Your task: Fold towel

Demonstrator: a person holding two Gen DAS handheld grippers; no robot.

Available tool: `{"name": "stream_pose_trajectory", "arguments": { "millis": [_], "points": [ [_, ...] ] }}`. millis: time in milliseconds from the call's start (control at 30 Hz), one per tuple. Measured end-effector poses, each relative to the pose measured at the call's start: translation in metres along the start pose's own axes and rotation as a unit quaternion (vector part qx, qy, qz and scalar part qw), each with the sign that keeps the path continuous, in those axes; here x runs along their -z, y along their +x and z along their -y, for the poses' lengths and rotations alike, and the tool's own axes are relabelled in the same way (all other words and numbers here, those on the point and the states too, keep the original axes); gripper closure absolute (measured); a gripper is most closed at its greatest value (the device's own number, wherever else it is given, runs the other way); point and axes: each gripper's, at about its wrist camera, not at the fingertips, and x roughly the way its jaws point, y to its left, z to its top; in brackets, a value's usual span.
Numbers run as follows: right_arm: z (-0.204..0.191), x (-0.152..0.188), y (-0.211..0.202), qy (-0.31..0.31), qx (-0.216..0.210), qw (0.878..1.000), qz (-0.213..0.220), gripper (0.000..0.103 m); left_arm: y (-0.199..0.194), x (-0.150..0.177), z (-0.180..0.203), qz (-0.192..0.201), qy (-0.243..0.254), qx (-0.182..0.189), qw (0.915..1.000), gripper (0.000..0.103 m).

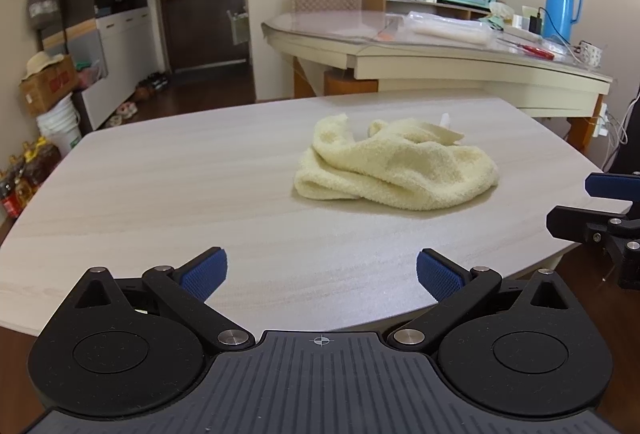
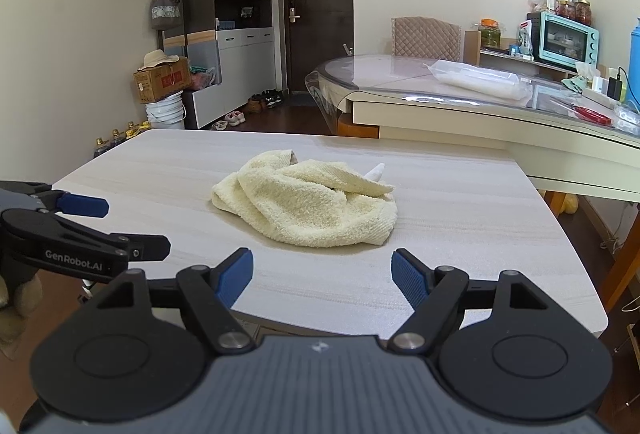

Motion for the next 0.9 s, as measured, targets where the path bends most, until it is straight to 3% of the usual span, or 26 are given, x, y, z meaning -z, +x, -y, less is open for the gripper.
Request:
{"name": "stream_pose_trajectory", "arguments": {
  "millis": [900],
  "points": [
    [0.007, -0.004, 0.017, 0.000, 0.010, 1.000, -0.007, 0.024, 0.021, 0.000, 0.003, -0.012, 0.005, 0.004, 0.9999, 0.000]
  ]
}}
